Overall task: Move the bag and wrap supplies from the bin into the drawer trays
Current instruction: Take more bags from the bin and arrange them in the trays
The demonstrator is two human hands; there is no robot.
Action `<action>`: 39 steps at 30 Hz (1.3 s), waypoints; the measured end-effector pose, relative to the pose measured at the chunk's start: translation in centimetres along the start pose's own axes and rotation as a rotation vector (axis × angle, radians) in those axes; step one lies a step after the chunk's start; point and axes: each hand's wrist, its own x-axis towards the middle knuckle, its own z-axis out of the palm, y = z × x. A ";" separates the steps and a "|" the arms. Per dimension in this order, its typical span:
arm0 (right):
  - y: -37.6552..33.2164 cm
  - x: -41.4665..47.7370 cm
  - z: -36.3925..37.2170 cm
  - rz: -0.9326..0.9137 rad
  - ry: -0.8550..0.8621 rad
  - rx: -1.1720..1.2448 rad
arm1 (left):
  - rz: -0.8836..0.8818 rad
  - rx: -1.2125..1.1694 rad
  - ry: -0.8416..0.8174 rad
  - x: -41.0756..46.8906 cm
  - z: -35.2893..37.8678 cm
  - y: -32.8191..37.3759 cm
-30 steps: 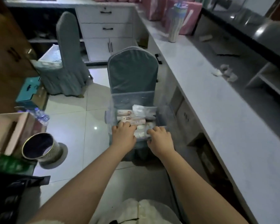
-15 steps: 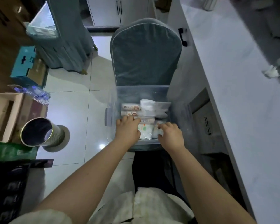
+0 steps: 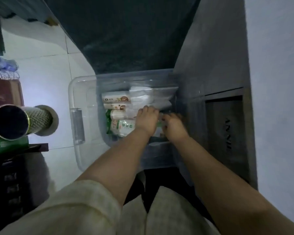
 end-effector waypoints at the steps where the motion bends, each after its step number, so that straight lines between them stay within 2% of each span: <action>1: 0.3 0.8 0.4 0.008 0.000 0.003 | -0.023 0.002 0.000 1.1 0.7 0.0; 7: 1.8 3.5 2.0 0.048 -0.004 0.030 | -0.169 0.068 -0.066 5.3 3.1 -1.8; 12: 1.3 5.2 2.1 0.085 -0.036 0.053 | -0.061 0.107 -0.040 6.7 2.3 -3.6; 16: 2.0 6.2 1.3 0.119 0.073 0.094 | 0.045 0.074 0.064 6.8 1.5 -4.9; 22: 2.8 7.3 1.4 0.174 0.071 0.138 | 0.022 -0.001 0.127 7.1 2.2 -5.0; 25: 2.5 7.3 1.9 0.137 0.049 0.129 | 0.035 0.050 0.139 7.6 3.3 -5.0; 28: 2.3 7.1 2.1 0.120 0.035 0.101 | 0.023 0.089 0.107 8.2 4.0 -5.0; 33: 1.8 6.9 2.4 0.067 -0.001 0.033 | -0.122 0.034 0.069 9.5 4.0 -4.8; 39: 1.6 6.8 3.0 0.058 0.016 0.025 | -0.156 0.105 -0.069 10.9 3.4 -3.9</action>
